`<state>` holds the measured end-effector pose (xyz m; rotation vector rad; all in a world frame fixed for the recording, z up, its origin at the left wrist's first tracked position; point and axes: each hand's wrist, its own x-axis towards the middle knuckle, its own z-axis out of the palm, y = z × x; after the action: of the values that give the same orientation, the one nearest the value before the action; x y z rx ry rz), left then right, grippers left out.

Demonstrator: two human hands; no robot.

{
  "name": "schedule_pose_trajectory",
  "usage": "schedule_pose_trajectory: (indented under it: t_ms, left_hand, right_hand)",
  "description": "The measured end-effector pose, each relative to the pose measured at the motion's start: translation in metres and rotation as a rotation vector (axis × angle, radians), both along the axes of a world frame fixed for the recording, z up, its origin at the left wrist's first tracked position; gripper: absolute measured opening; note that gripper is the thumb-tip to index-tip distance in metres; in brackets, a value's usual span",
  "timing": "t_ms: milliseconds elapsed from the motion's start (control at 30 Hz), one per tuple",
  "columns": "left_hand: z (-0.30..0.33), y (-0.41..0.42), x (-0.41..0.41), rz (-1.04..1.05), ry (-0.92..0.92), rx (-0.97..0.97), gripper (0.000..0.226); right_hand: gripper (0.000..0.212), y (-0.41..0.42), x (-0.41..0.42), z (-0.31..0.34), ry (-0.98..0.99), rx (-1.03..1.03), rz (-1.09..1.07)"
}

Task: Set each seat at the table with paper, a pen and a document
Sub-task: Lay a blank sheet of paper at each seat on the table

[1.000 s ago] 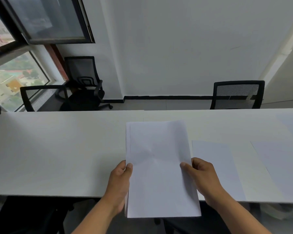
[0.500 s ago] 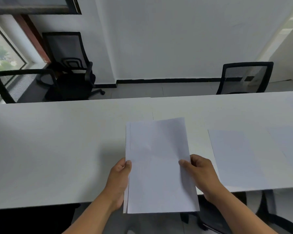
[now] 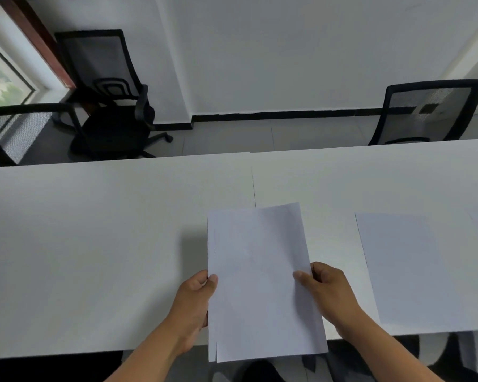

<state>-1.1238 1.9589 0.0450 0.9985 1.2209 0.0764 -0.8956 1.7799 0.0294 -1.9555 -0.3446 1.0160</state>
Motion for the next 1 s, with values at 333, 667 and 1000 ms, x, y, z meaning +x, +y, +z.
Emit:
schedule_pose_trajectory:
  t_ms: [333, 667, 1000]
  left_hand:
    - [-0.019, -0.008, 0.014, 0.078, 0.025, -0.074, 0.032]
    - [-0.026, 0.002, 0.013, 0.105, 0.042, -0.054, 0.031]
    - [-0.029, 0.031, -0.018, 0.185, 0.046, 0.000, 0.028]
  right_hand:
    - [0.035, 0.001, 0.022, -0.034, 0.131, -0.023, 0.026]
    - [0.037, 0.005, 0.020, -0.044, 0.141, -0.061, -0.010]
    - [0.044, 0.013, 0.027, -0.073, -0.213, -0.226, 0.054]
